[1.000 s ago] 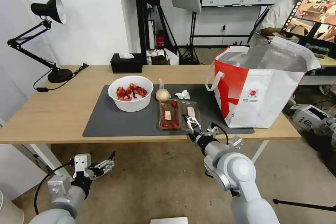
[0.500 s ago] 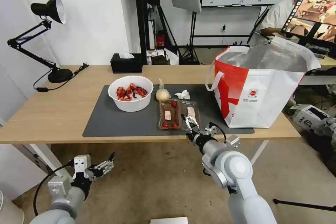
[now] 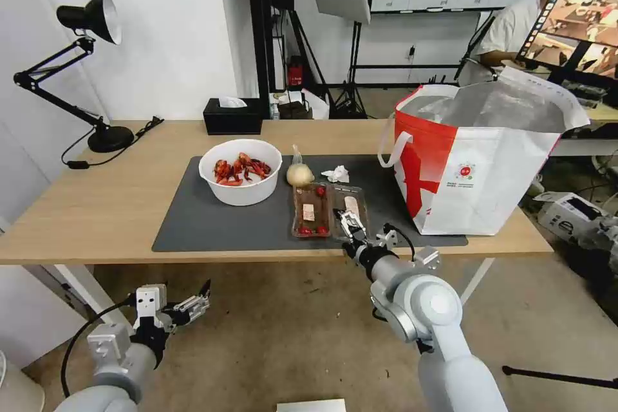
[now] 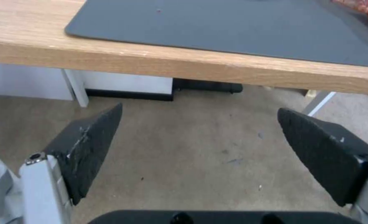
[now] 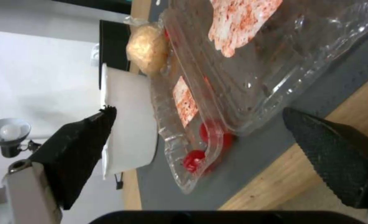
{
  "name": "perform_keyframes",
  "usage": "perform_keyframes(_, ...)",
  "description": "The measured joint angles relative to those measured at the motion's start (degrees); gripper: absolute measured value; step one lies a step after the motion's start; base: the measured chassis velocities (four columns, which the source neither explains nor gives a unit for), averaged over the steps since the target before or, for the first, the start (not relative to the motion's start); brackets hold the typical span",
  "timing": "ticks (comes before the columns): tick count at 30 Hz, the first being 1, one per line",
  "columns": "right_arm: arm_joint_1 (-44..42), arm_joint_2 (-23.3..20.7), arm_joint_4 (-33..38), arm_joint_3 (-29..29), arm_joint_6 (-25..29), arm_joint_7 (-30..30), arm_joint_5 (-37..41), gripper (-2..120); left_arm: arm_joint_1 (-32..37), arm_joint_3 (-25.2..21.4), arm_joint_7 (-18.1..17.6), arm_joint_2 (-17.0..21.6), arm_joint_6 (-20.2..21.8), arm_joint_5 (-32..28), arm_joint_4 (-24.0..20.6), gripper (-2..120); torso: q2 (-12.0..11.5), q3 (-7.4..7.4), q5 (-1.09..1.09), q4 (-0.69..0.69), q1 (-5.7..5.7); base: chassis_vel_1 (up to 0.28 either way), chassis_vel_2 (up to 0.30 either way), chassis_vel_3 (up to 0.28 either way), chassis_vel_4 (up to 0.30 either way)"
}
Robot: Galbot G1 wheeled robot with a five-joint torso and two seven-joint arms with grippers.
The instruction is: Pick up the trash from the table and place it into the takeout bag.
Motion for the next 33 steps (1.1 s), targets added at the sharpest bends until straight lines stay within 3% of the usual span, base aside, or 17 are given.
perform_keyframes(12, 0.4, -0.3, 1.1, 0.3, 0.4, 0.1, -1.1, 100, 0.1, 0.0, 0.0, -0.1, -0.1, 0.0, -0.1, 100, 0.0, 0.0, 0.0, 0.0, 0.0, 0.0, 0.0, 0.0, 0.0)
perform_keyframes(33, 1.7, -3.6, 3.4, 0.4, 0.3, -5.3, -8.3, 100, 0.8, -0.3, 0.0, -0.3, -0.3, 0.0, -0.6, 100, 0.0, 0.0, 0.0, 0.0, -0.01, 0.0, 0.0, 0.0, 0.0)
